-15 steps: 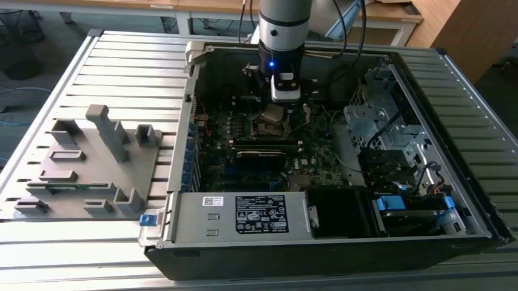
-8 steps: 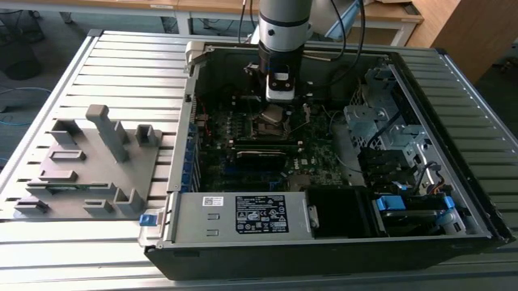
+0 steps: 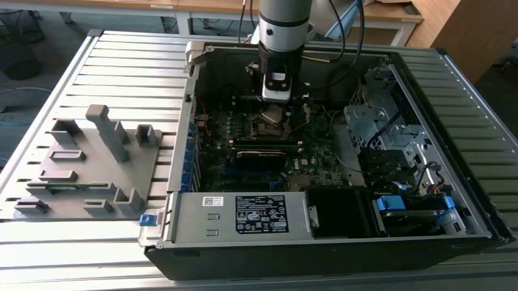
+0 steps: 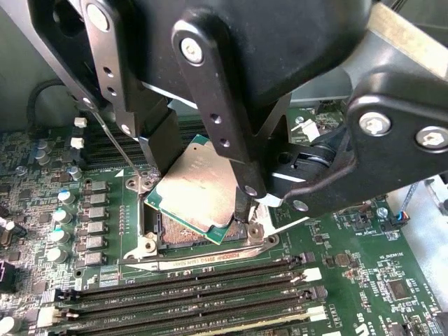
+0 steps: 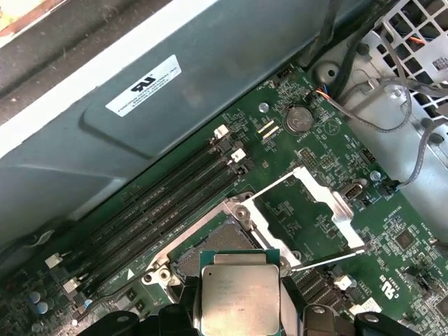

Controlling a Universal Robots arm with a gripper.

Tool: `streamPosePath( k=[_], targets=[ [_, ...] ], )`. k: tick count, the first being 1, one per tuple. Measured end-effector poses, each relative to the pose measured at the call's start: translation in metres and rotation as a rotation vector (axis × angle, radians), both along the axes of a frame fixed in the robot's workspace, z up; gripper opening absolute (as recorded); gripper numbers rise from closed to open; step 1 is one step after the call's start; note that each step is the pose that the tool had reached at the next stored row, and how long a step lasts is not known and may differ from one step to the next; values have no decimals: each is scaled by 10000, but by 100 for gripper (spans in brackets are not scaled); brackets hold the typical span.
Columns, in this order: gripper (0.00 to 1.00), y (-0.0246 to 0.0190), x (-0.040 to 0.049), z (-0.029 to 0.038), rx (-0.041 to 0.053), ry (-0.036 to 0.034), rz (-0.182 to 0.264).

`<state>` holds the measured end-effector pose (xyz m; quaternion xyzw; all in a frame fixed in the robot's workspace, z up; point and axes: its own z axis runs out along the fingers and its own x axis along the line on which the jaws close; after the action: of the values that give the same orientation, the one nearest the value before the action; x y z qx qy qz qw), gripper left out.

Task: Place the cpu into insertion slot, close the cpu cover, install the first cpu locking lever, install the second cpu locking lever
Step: 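Place the cpu into insertion slot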

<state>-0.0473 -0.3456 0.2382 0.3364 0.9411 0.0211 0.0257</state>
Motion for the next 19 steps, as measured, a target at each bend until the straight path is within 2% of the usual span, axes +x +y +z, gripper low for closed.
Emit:
streamPosePath(
  k=[4, 8, 19],
  targets=[
    [54, 1, 0, -2, 0, 0, -210],
    [54, 0, 0, -6, 0, 1, -842],
    [54, 0, 0, -7, 0, 0, -894]
  ],
)
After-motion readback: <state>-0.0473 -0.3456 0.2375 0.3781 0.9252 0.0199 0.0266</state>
